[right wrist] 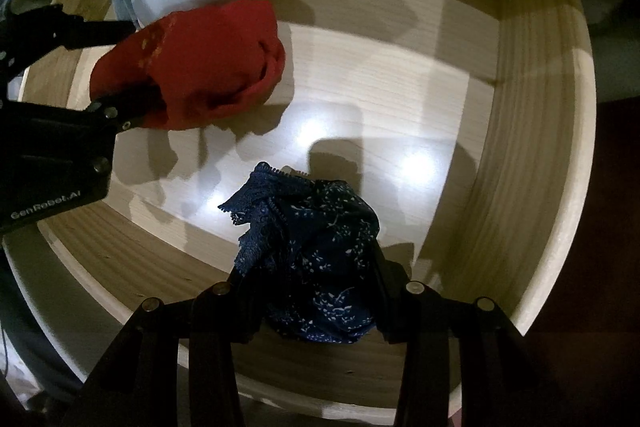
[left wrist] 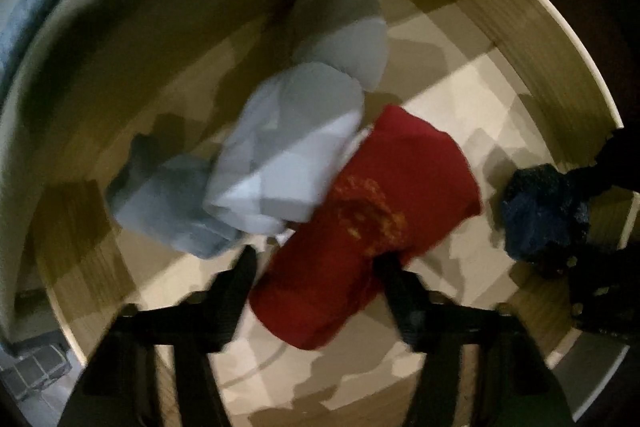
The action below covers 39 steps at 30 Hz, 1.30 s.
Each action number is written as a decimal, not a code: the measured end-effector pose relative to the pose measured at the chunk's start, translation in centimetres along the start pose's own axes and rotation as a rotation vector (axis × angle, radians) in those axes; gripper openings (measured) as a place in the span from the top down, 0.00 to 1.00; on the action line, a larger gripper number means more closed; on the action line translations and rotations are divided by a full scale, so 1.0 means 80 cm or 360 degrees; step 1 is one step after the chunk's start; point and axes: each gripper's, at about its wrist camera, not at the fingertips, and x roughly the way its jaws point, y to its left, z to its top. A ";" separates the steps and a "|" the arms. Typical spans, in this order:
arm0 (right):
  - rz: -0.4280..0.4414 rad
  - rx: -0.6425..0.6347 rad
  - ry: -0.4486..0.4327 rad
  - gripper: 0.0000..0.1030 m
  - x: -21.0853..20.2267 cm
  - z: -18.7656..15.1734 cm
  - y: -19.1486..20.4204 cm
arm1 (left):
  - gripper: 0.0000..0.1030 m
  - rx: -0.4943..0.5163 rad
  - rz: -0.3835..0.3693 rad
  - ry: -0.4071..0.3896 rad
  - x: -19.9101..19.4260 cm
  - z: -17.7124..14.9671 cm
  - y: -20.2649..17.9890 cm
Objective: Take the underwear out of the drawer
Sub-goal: 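Grasp the red rolled item with the left gripper while the right gripper holds the navy underwear, then lift the red rolled item with the left gripper toward the white box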
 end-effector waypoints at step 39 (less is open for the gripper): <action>-0.0158 -0.0036 0.0014 0.62 -0.004 0.000 0.031 | 0.75 -0.0505 -0.0067 -0.0586 -0.222 -0.105 0.022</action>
